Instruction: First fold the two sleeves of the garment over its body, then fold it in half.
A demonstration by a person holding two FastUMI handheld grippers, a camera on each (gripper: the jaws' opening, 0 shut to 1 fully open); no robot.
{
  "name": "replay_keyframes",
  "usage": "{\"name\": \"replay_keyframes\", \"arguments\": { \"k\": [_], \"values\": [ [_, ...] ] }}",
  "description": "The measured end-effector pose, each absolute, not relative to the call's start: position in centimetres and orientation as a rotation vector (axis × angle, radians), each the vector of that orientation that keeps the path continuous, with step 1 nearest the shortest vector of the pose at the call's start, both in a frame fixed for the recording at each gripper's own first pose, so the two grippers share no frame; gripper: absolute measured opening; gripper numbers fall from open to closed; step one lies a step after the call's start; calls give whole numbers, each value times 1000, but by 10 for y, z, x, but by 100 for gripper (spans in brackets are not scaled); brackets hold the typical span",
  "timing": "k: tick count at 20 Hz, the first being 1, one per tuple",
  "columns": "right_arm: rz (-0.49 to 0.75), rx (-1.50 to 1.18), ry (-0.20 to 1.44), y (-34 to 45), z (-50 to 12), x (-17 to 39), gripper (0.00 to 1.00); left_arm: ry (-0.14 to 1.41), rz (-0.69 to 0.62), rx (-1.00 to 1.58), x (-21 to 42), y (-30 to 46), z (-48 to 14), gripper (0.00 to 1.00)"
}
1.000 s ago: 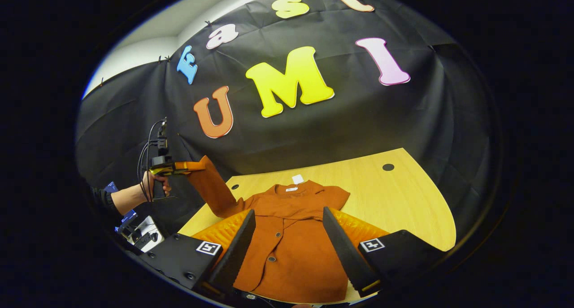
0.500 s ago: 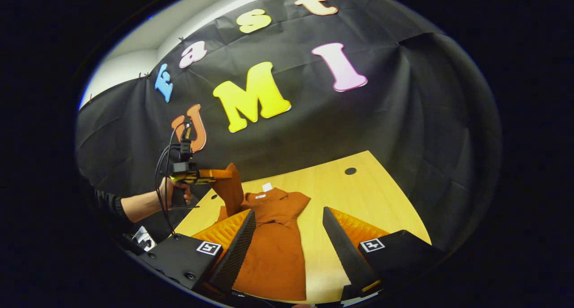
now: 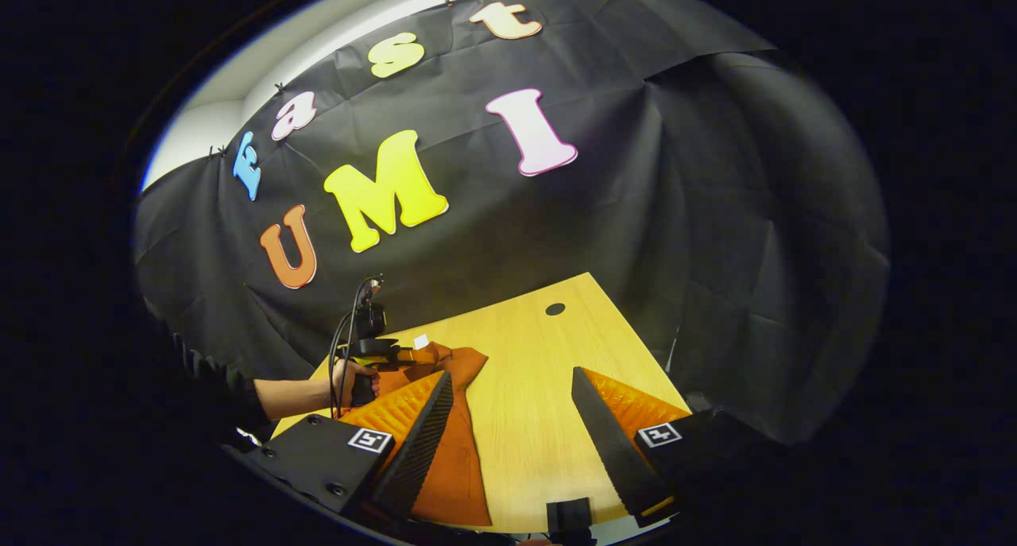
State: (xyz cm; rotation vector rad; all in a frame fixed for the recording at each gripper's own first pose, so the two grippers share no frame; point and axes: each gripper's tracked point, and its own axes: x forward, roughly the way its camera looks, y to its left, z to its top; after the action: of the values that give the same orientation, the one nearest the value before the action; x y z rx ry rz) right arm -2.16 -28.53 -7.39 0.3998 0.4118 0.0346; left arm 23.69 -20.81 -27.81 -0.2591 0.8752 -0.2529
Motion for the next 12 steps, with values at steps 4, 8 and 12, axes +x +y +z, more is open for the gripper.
{"name": "replay_keyframes", "arguments": {
  "k": [4, 8, 12],
  "values": [
    [32, 401, 431, -295, -80, -26, 96, 885, -215, -296, 232, -221, -301, 11],
    [54, 398, 439, -295, -81, -26, 96, 883, -227, -309, 224, -235, -299, 76],
    [91, 418, 425, -279, -77, -12, 96, 813, -226, -310, 213, -238, -272, 99]
  ]
}}
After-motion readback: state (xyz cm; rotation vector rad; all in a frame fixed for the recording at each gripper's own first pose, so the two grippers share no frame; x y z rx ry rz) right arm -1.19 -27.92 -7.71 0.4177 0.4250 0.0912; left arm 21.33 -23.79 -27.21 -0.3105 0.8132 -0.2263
